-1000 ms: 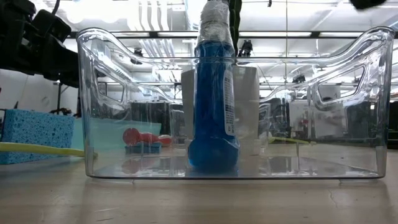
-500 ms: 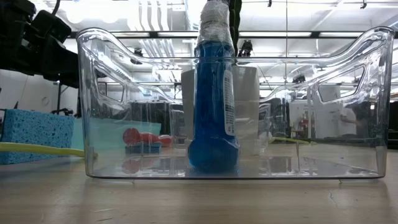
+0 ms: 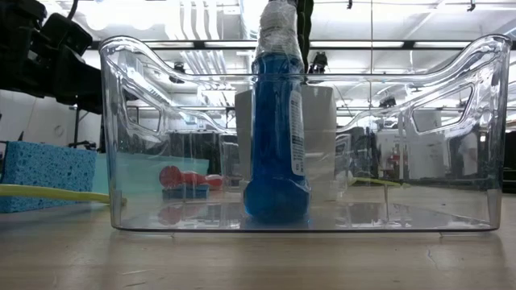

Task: Pick & Place Kitchen Sink Supplies
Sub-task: Put the blue dishwashing liquid bottle into the bottom transparent bin

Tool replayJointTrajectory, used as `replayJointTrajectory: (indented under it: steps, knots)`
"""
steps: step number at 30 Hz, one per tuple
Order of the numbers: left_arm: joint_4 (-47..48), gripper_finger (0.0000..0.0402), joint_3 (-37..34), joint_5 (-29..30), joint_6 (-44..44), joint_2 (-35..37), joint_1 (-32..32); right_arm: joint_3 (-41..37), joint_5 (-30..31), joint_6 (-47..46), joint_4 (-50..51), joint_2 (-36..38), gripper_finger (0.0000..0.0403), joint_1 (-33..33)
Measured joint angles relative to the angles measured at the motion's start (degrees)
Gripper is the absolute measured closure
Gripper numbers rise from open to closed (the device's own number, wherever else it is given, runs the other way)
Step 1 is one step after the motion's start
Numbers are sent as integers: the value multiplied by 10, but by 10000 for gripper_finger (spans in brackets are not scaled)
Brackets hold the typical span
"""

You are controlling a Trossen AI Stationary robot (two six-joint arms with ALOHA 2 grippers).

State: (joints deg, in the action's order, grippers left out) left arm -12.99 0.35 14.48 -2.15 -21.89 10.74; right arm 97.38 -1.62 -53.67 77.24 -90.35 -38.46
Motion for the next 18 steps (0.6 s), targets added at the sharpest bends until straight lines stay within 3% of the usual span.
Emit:
replayJointTrajectory:
  steps: [11, 18]
  knots:
    - [4, 184, 0, 0, 0, 0, 0, 1, 3, -92, -8, -43, 126, -101]
    - [10, 184, 0, 0, 0, 0, 0, 28, 11, -95, -26, -91, 129, -112]
